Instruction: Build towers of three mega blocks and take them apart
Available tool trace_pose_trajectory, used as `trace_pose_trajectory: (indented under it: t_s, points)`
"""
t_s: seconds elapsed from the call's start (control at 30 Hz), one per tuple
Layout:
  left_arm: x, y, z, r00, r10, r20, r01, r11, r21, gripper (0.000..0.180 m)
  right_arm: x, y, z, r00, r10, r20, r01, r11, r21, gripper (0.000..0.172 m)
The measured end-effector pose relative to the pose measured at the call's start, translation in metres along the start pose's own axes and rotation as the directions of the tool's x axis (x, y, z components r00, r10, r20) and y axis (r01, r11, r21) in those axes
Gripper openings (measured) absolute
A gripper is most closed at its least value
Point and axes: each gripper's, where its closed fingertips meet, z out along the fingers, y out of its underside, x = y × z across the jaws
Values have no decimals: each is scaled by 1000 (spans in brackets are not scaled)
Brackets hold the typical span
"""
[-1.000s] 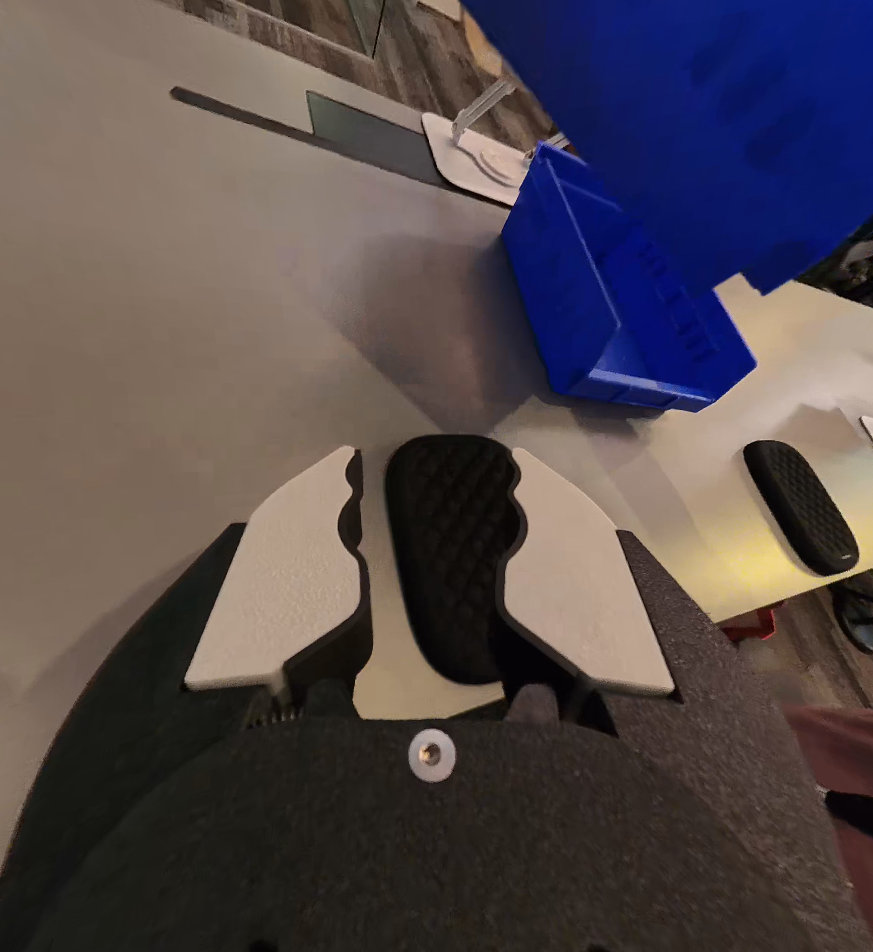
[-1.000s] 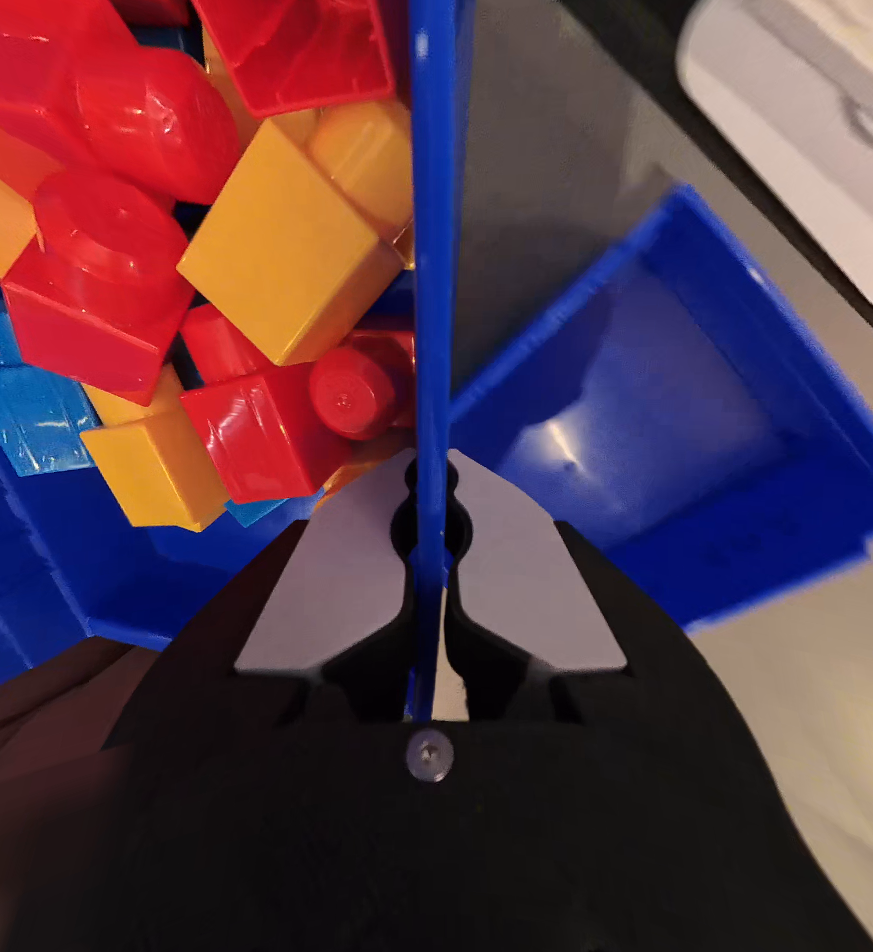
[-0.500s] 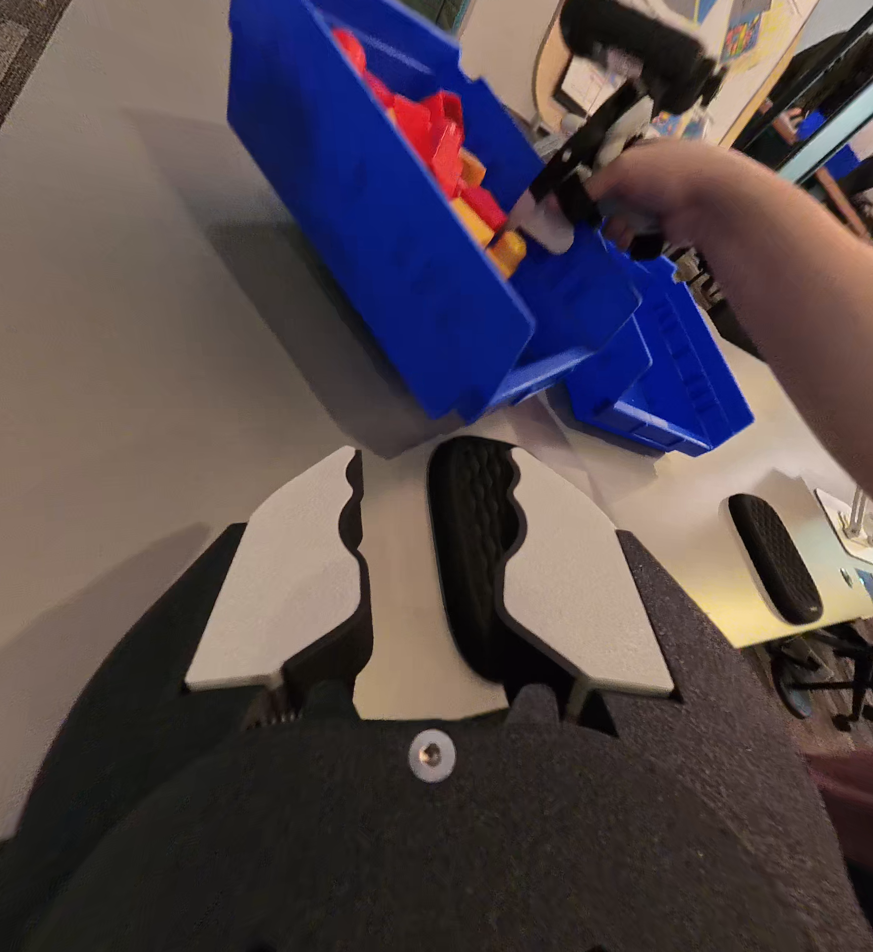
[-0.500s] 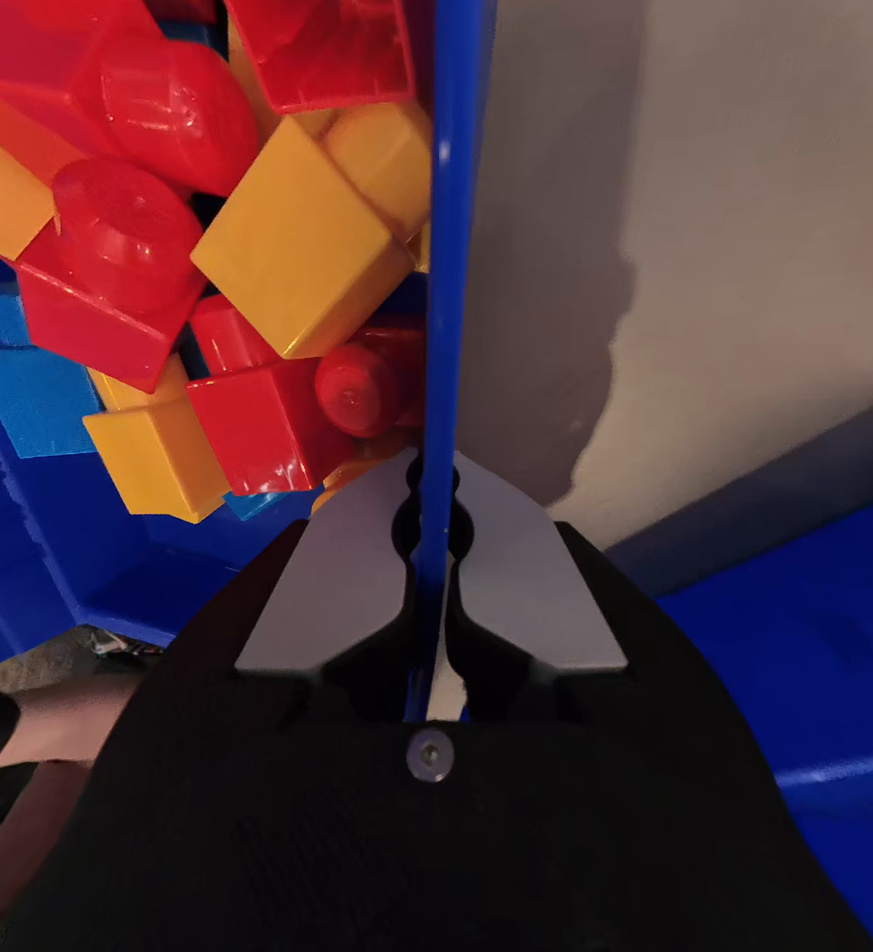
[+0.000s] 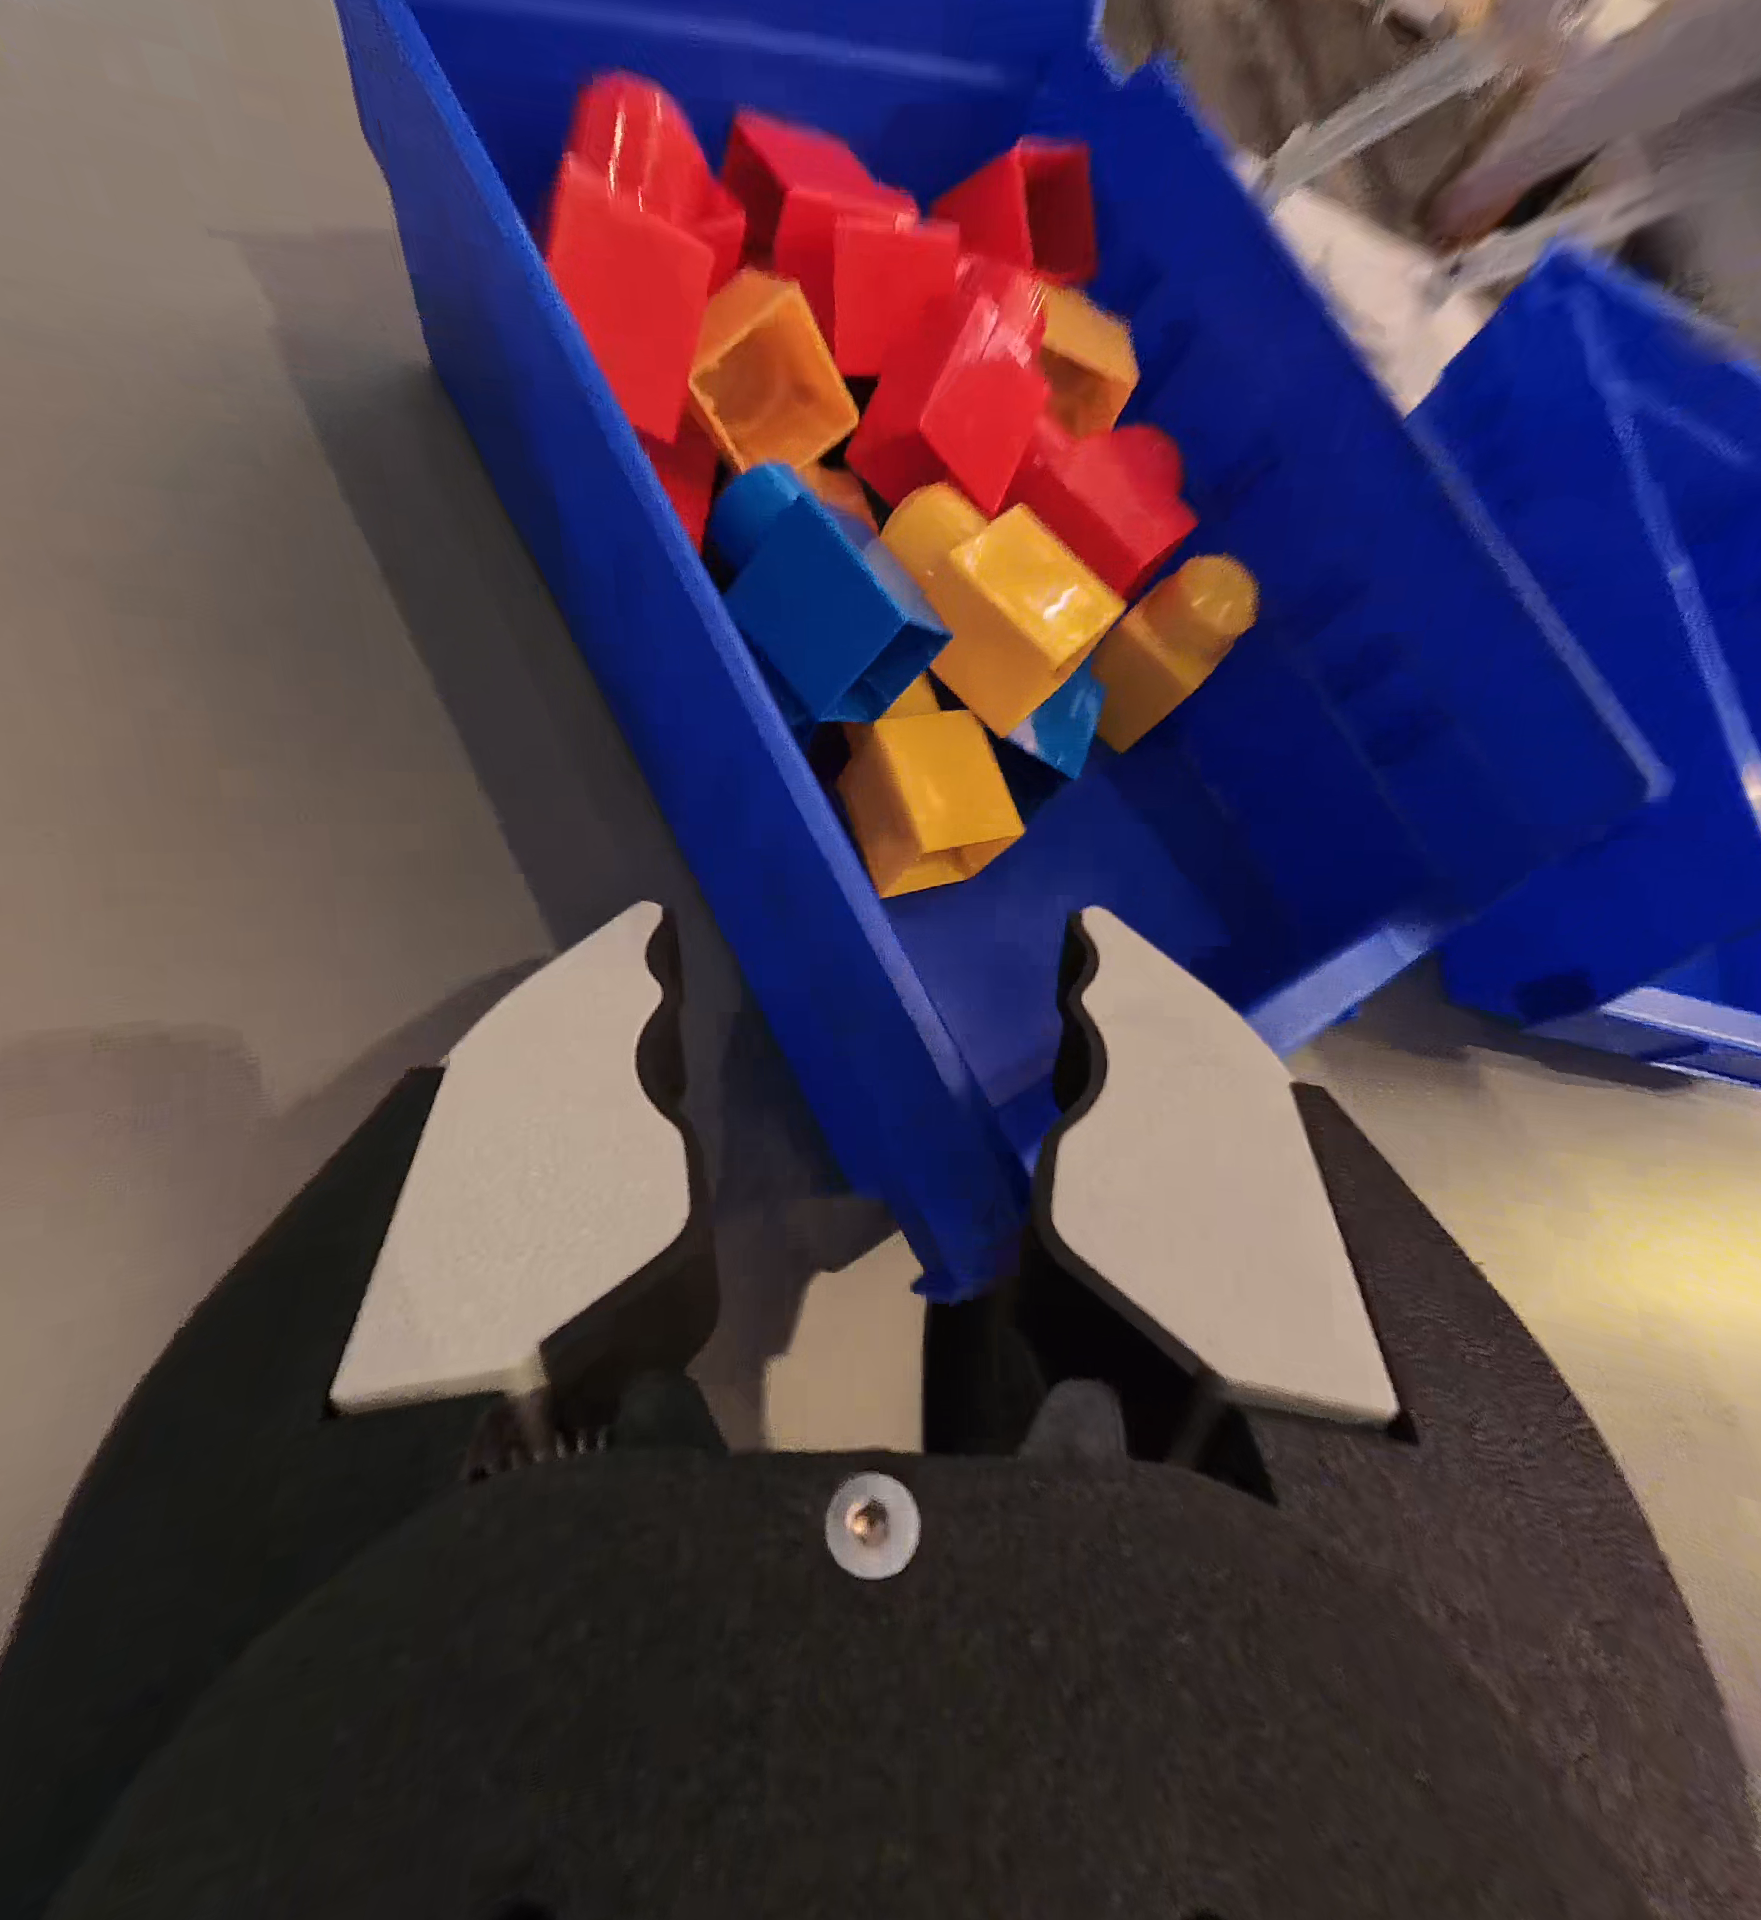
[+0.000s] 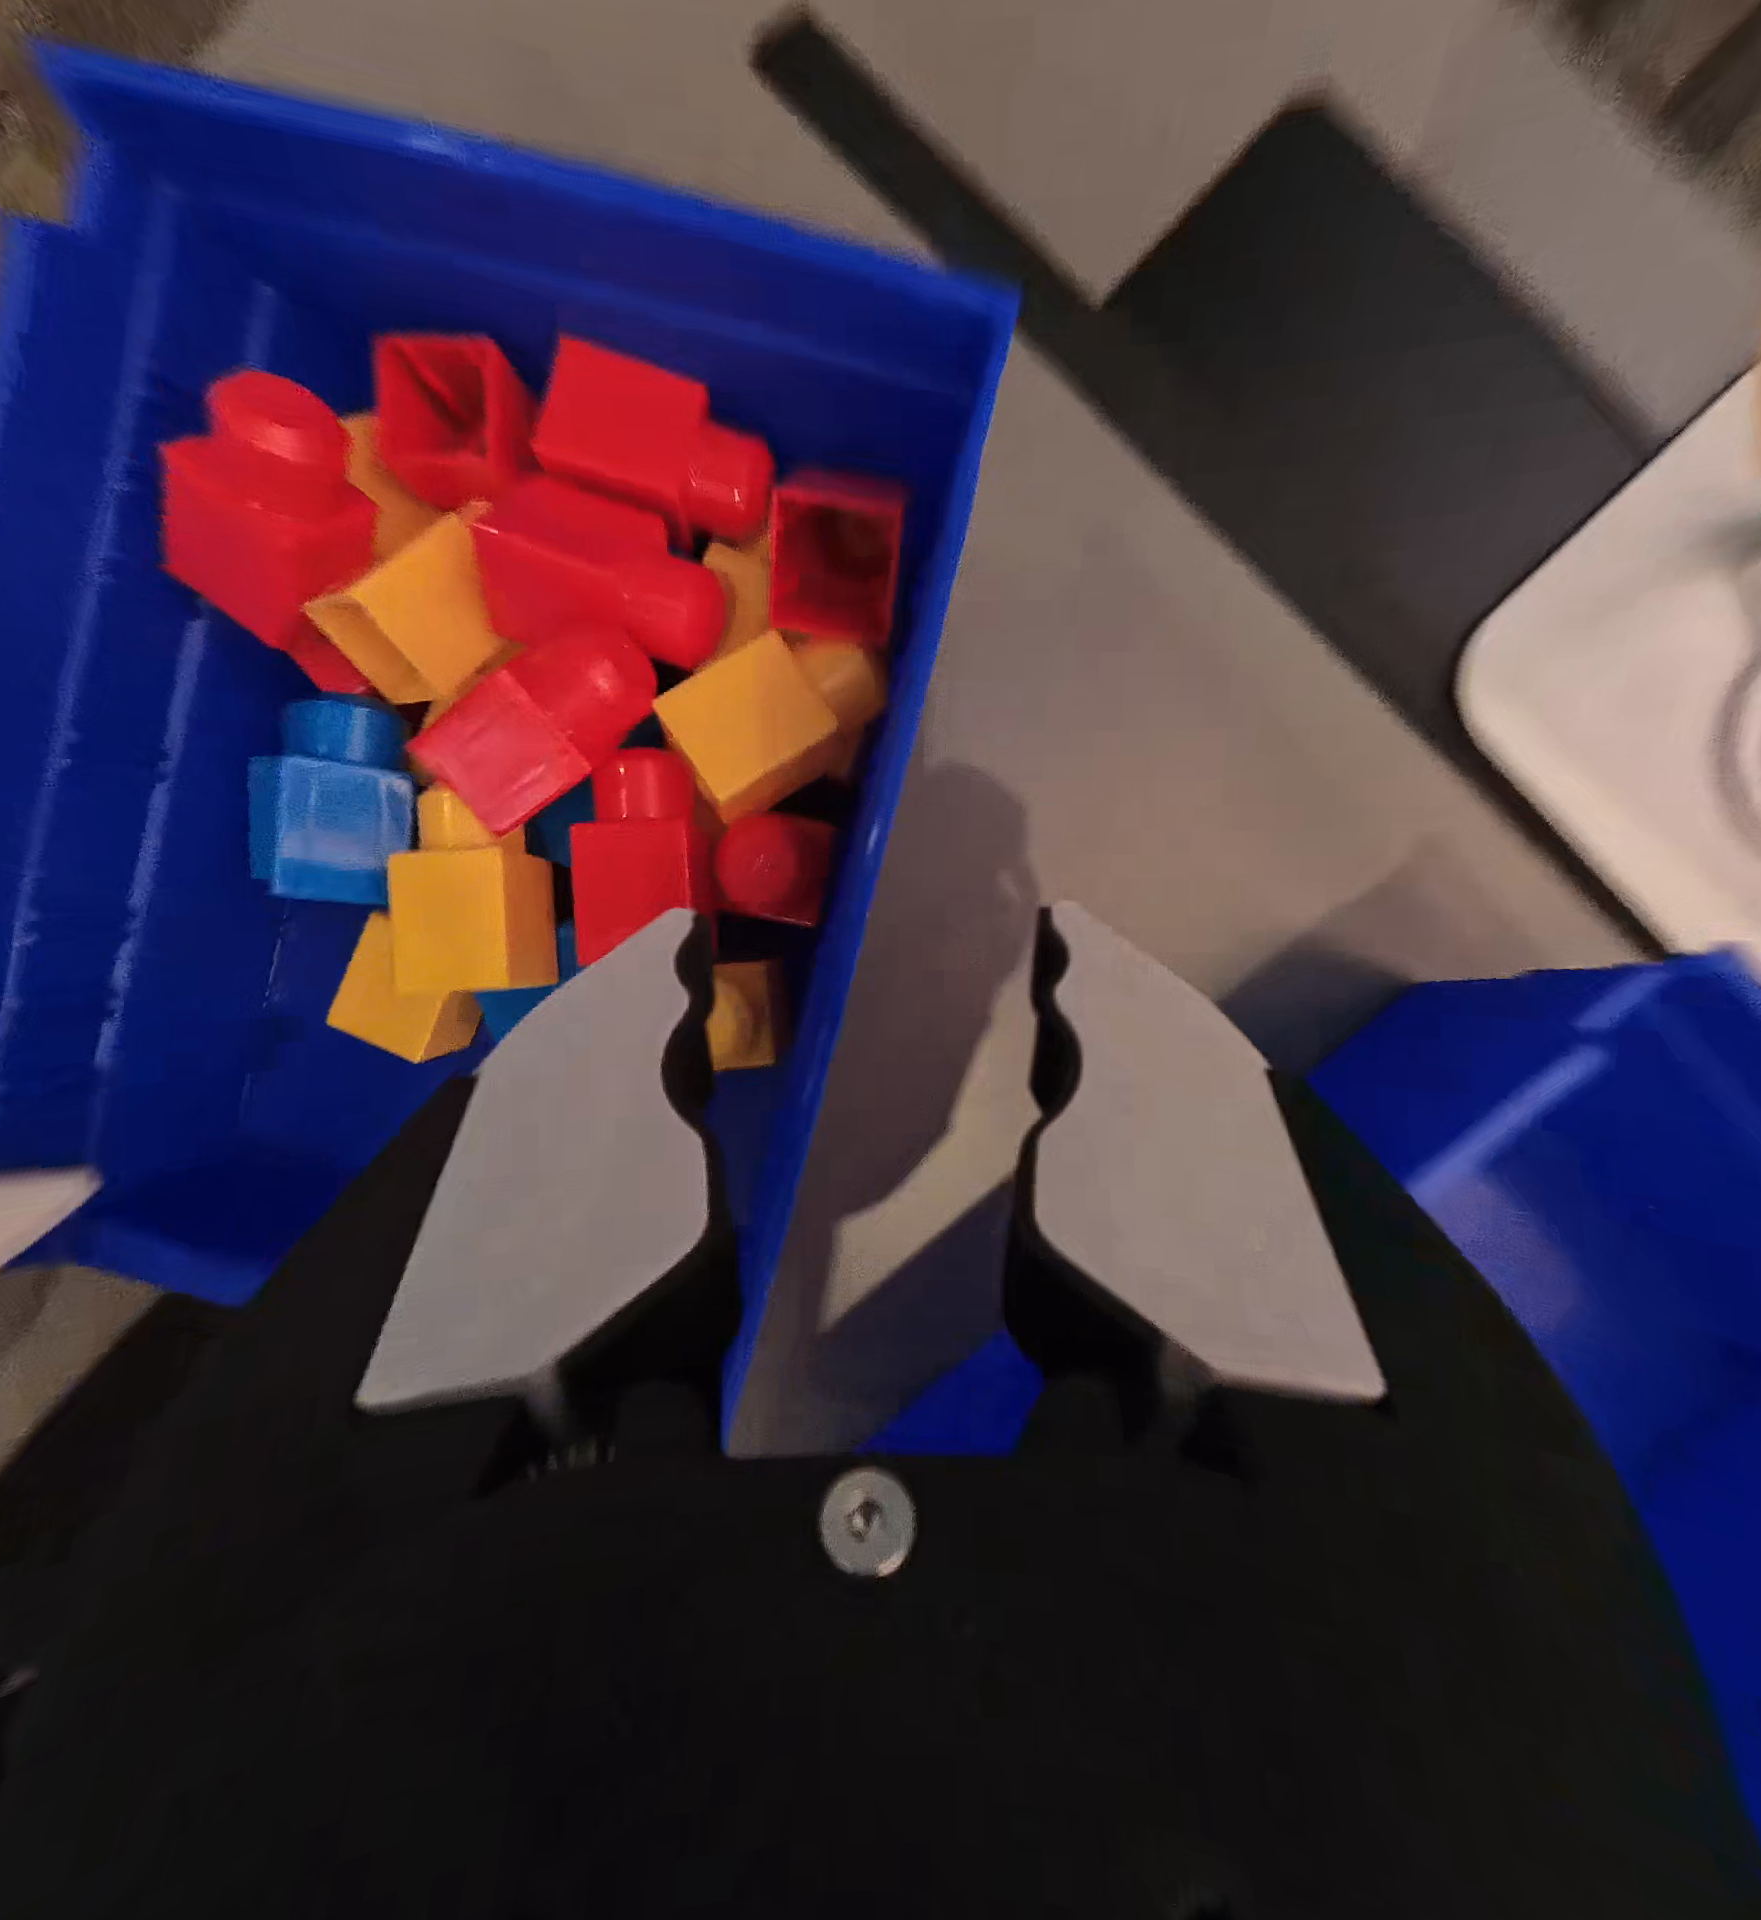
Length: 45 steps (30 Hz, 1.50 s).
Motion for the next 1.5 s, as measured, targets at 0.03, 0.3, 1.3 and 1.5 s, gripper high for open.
trace_pose_trajectory:
  t_s: [0.03, 0.3, 1.3, 1.5]
  points:
    - [-2, 7, 10, 1000, -2, 11, 2, 999, -41, 69, 1, 0, -20, 999, -35, -12, 36, 998, 49, 64]
    - [-21, 4, 18, 975, 170, 141, -154, 981, -121, 37, 55, 137, -120, 973, -167, -159, 170, 986, 1, 69]
    - [-47, -26, 43, 941, 327, 85, -305, 931, -201, 7, 182, 230, -119, 914, 387, -125, -375, 921, 109, 76]
    - [-40, -25, 46, 949, 312, 52, -297, 935, -196, 13, 198, 254, -75, 880, 421, -222, -451, 886, -110, 72]
